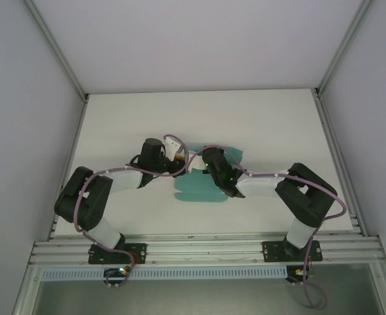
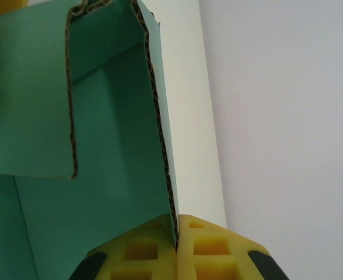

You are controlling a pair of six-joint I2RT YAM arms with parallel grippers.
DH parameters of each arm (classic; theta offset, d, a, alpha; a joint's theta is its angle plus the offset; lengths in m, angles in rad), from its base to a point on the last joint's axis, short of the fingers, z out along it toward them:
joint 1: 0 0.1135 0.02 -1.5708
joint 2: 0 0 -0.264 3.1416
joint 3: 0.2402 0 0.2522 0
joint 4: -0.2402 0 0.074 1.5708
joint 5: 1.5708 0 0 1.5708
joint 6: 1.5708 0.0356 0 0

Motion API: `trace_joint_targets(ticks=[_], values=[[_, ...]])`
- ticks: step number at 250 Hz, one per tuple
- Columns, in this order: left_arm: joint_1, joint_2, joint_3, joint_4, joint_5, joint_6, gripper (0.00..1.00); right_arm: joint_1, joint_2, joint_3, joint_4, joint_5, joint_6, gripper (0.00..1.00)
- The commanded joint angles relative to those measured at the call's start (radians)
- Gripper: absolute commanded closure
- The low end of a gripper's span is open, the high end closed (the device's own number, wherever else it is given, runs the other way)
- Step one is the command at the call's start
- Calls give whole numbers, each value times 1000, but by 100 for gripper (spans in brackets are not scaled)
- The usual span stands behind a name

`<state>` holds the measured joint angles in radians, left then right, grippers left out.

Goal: Assemble paper box

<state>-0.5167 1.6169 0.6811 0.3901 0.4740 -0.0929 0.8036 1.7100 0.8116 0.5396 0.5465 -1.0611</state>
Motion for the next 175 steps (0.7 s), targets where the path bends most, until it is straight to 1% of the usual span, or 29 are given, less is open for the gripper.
trace_joint_targets(ticks=[1, 10, 21, 34, 63, 121, 132, 145, 160, 175], values=[[-7, 17, 15, 32, -44, 19, 51, 22, -21, 12, -25, -27, 52, 100], [-13, 14, 19, 30, -54, 25, 47, 23, -19, 15, -44, -25, 60, 100], [-23, 13, 17, 30, -62, 42, 45, 22, -15, 14, -42, -22, 64, 100], [-35, 16, 13, 28, -61, 65, 39, 22, -16, 14, -46, -22, 67, 100], [-38, 28, 36, -25, -38, 83, 39, 19, -18, 20, -67, -17, 72, 100], [-44, 58, 46, -18, -24, 76, 39, 16, -19, 37, -92, -16, 82, 100], [-47, 67, 55, -14, -18, 75, 37, 17, -25, 40, -111, -26, 99, 100], [-57, 79, 69, -23, -39, 79, 36, 16, -33, 46, -149, -45, 126, 100], [-70, 90, 82, -38, -57, 98, 33, 14, -38, 60, -189, -58, 154, 100], [-84, 99, 90, -39, -85, 108, 33, 14, -34, 70, -209, -60, 169, 100]])
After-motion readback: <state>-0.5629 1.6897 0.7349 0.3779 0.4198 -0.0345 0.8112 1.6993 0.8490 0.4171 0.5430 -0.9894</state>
